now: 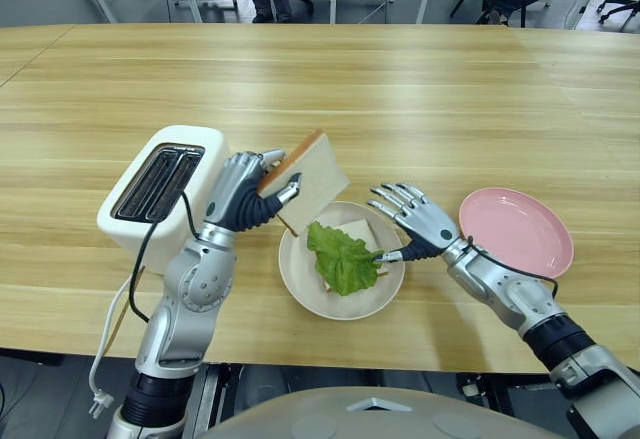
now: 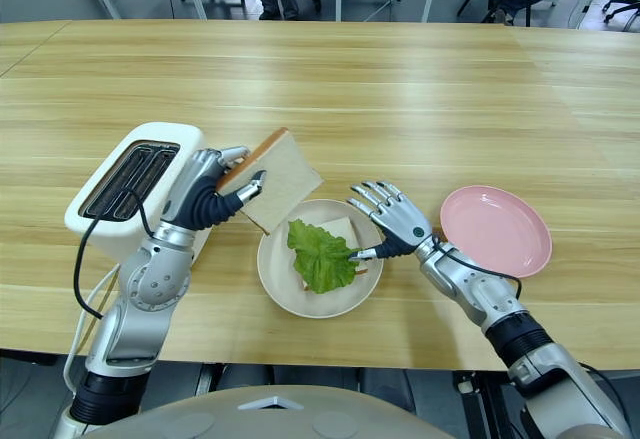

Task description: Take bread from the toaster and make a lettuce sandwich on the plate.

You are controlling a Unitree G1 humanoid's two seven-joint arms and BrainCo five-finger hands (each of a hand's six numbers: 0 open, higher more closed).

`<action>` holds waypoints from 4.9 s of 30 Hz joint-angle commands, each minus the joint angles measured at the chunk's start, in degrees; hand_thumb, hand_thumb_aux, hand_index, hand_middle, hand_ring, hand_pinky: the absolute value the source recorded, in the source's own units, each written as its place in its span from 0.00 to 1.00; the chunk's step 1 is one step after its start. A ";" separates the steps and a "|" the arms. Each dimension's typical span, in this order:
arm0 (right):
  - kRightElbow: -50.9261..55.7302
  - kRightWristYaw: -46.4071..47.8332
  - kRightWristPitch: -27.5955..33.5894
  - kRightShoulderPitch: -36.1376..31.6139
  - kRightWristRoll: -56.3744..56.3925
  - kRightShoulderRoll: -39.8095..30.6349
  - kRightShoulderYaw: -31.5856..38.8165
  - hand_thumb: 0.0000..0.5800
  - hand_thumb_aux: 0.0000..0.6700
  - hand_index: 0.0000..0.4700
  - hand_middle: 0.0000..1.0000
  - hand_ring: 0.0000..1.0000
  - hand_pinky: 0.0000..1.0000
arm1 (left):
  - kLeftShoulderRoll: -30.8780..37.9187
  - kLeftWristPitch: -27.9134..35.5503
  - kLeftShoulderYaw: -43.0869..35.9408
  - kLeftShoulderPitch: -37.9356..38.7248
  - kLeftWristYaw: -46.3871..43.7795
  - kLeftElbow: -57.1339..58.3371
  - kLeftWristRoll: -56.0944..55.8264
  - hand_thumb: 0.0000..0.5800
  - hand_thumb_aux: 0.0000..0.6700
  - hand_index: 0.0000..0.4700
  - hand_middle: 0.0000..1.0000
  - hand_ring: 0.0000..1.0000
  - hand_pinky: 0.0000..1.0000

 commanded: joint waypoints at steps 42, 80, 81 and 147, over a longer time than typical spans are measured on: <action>4.03 21.45 -21.90 4.76 9.66 -0.11 3.50 0.00 0.00 0.00 0.00 0.00 0.00 | -4.66 -12.57 -13.22 -22.64 -24.19 60.65 -21.01 1.00 1.00 0.98 1.00 1.00 1.00; 15.32 40.18 -23.31 -5.70 45.05 12.57 -5.74 1.00 1.00 0.98 0.00 0.00 0.00 | 8.71 -13.83 0.36 -8.40 8.59 8.80 -10.64 1.00 1.00 0.98 0.45 0.45 0.45; 14.43 40.63 -23.20 -5.26 48.05 13.09 -7.13 1.00 1.00 0.98 0.00 0.00 0.00 | 9.00 -15.09 1.47 -7.29 7.90 8.27 -13.13 1.00 1.00 0.98 0.45 0.45 0.45; 42.66 5.54 -11.77 -32.50 16.56 19.25 0.50 0.00 0.00 0.00 0.02 0.02 0.02 | 9.92 -12.14 -25.32 -41.47 28.18 66.08 25.63 0.00 0.00 0.00 0.00 0.00 0.00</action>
